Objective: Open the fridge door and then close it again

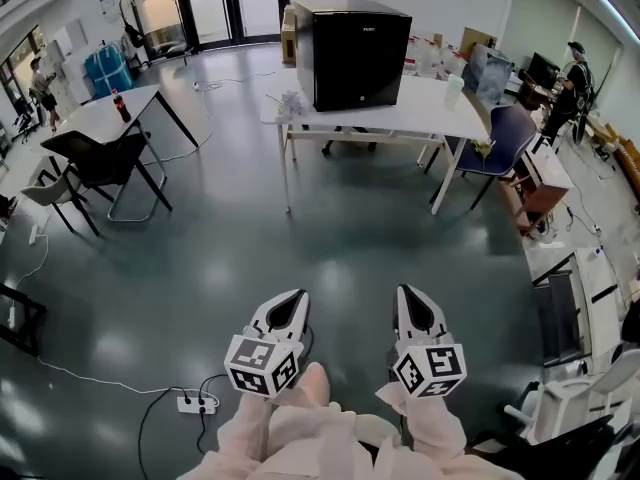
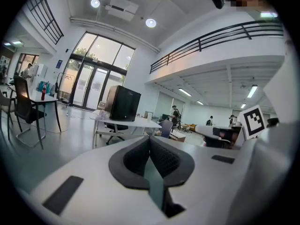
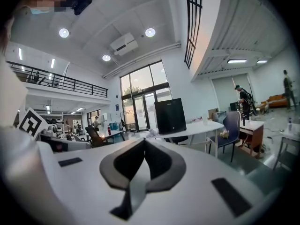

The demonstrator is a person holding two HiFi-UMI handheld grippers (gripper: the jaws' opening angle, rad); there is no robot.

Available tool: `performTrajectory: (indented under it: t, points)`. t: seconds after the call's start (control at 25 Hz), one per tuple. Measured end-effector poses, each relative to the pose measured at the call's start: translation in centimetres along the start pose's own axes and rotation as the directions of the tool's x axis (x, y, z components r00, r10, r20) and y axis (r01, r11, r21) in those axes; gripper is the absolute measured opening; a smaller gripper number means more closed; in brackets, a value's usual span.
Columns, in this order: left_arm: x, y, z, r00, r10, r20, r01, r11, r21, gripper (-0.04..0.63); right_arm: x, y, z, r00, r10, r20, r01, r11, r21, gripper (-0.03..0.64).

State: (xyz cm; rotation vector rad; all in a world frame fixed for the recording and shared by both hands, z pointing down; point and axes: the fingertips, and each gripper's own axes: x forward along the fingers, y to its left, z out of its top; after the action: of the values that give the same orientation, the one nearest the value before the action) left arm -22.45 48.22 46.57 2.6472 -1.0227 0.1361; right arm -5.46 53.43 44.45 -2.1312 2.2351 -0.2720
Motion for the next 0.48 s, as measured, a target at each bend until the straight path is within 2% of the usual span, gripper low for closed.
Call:
performTrajectory:
  t: [0.28, 0.48]
  points:
    - [4.7, 2.8, 1.3, 1.000, 0.024, 0.012, -0.024, 1.000, -0.008, 0.011, 5.6, -2.0, 0.0, 1.000, 0.019, -0.022, -0.019, 1.000, -0.004, 0.011]
    - [9.8, 6.2, 3.9, 1.000, 0.015, 0.012, -0.015, 1.000, 0.009, 0.011, 11.7, -3.8, 1.5, 1.000, 0.019, -0.014, -0.019, 1.000, -0.009, 0.011]
